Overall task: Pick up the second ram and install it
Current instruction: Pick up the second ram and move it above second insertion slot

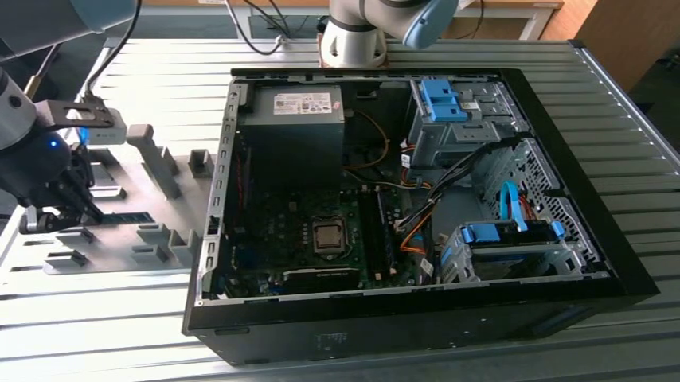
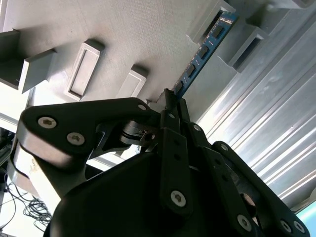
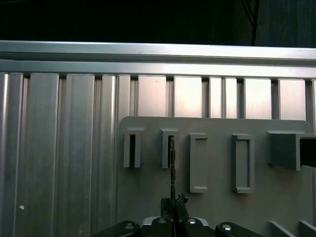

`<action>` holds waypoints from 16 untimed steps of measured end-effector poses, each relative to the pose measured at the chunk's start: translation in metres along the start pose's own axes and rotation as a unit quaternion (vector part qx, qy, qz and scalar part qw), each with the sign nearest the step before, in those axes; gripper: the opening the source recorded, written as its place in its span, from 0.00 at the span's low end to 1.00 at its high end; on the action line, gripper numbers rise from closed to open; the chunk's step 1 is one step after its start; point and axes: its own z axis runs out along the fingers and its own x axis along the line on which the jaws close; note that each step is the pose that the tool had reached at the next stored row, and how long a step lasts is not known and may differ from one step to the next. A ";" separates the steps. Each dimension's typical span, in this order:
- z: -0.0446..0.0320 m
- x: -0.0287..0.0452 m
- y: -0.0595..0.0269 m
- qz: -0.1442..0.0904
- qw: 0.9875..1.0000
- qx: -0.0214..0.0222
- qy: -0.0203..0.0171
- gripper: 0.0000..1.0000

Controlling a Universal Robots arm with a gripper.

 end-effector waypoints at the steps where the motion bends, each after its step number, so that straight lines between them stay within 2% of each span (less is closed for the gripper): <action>1: -0.0004 0.0000 0.0000 0.000 1.000 0.000 0.000 0.14; 16: -0.0067 -0.0003 0.0002 0.000 1.000 0.000 0.000 0.14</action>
